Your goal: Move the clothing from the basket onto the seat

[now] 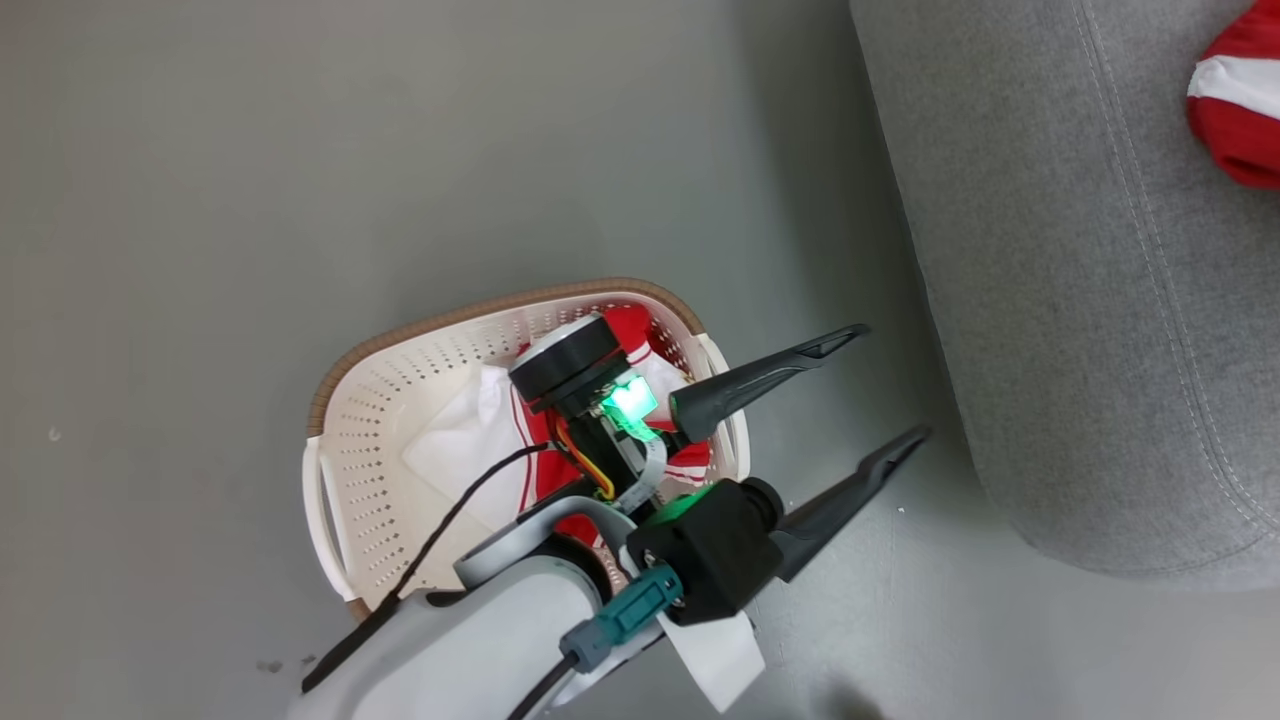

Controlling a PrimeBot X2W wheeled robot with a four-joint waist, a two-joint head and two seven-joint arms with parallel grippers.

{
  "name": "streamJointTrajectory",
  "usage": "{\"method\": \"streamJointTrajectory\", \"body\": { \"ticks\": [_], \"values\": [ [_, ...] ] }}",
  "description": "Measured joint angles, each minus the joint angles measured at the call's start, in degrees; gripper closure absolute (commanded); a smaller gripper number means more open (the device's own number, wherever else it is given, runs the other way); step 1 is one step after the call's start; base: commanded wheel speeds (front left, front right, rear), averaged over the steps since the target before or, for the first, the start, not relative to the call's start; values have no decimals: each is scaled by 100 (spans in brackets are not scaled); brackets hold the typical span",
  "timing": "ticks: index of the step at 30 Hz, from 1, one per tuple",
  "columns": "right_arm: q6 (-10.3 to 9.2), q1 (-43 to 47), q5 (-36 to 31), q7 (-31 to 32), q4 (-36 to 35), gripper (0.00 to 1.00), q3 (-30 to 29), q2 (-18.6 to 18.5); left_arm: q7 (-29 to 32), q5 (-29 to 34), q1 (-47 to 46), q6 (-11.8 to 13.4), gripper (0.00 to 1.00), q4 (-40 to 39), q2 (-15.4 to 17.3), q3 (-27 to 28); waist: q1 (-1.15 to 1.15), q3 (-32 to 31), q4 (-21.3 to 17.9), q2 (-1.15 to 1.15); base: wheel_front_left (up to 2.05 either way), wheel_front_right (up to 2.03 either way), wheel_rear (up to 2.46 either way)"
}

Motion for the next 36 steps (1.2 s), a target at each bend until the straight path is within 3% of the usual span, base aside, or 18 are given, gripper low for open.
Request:
{"method": "streamJointTrajectory", "body": {
  "ticks": [1,2,11,20,36],
  "values": [
    [0,-14,0,-1,0,7,9,18,0,0,-1,0,0,27,27,1,0,28,-15,0,0,0,0],
    [0,-30,0,-1,0,0,13,38,0,0,-2,-1,0,56,60,3,0,53,-34,0,0,0,0],
    [0,-103,75,-52,-168,0,324,386,-66,-8,-5,-9,0,338,269,97,0,92,-253,0,0,0,0],
    [0,307,215,-54,-500,0,421,267,-254,-167,27,-23,0,549,278,189,0,-91,-406,0,0,0,0],
    [0,782,254,-60,-1886,0,754,223,-613,-338,286,110,0,995,55,266,0,-609,-455,0,0,0,0]
  ]
}}
